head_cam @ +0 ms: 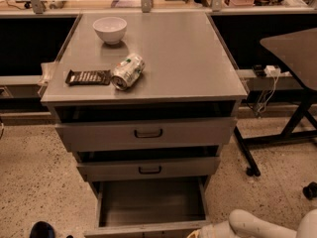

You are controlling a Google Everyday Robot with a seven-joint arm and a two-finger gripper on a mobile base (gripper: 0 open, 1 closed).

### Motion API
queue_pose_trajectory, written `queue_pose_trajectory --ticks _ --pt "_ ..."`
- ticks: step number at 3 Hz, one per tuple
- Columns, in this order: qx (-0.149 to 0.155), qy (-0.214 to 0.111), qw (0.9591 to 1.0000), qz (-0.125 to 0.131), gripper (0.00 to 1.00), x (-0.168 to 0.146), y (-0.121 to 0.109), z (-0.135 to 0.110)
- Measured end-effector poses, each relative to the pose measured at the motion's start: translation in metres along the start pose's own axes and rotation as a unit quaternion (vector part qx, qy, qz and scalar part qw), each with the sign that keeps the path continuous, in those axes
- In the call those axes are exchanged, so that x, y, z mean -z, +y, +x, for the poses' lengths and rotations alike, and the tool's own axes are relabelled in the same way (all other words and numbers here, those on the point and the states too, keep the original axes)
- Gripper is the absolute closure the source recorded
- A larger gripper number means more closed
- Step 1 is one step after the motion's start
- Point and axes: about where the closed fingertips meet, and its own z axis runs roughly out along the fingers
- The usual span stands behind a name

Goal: Close bottom drawer

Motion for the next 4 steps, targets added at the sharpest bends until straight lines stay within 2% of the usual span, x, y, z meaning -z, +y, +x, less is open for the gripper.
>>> queue_pose_trajectory --ticks 1,2,3,4 --pt "-0.004 -0.001 0.9998 0.019 0.99 -0.018 -0.006 0.017" --pt "-0.013 0.008 0.9980 0.062 1.00 -0.040 -0.023 0.032" --pt "-0.051 0.025 0.9925 0.109 1.00 -0.050 -0.037 0.044" --pt "-0.107 0.010 0.9808 0.162 1.00 -0.053 -0.047 0.048"
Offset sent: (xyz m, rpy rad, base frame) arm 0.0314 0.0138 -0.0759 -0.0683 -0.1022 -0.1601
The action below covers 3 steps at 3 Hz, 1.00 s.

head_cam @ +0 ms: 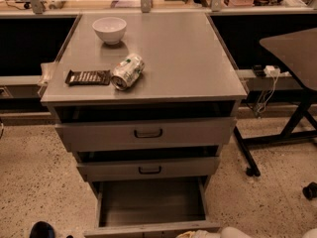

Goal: Close bottom drawer

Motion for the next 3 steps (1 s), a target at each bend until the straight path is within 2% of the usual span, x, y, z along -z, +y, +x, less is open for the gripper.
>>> queue_pose_trajectory --ticks 1,2,3 --pt "-0.024 -0.053 0.9972 0.047 0.77 -0.003 -0.014 -0.006" --pt "-0.005 -0.097 0.9932 0.063 0.53 -0.003 -0.025 -0.017" --pt "-0.002 -0.100 0.9930 0.064 0.30 -0.003 -0.026 -0.018"
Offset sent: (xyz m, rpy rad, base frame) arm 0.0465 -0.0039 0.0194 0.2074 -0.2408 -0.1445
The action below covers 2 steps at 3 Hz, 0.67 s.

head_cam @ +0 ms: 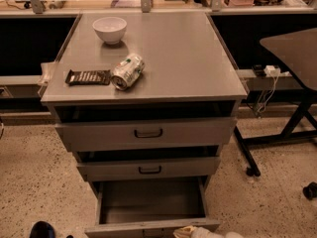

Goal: Close bottom drawer

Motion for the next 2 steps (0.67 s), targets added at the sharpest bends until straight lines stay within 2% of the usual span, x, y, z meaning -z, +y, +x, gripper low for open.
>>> queue_pose_trajectory --ticks 1,2 --pt "0.000 0.000 1.0000 0.000 0.07 -0.0001 0.0001 0.0000" --pt "0.002 -0.002 1.0000 -0.002 0.00 -0.0030 0.0007 -0.0001"
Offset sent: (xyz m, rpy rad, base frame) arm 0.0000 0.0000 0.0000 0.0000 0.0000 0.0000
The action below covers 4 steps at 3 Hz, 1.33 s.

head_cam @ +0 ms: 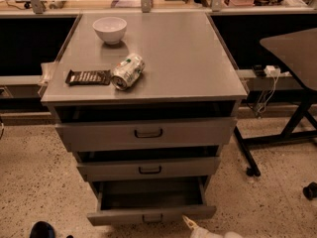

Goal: Close bottom drawer

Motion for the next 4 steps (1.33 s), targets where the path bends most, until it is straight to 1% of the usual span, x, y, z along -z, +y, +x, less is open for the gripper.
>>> queue_pose_trajectory --ticks 1,2,3,4 --pt "0.005 -0.006 0.9999 -0.007 0.00 -0.009 0.002 0.000" --pt "0.020 -0.023 0.9989 -0.035 0.19 -0.035 -0.003 0.001" --pt "0.055 -0.046 0.9968 -0.036 0.42 -0.041 -0.034 -0.007" --pt "0.103 -0.065 0.9925 -0.008 0.70 -0.039 -0.063 -0.023"
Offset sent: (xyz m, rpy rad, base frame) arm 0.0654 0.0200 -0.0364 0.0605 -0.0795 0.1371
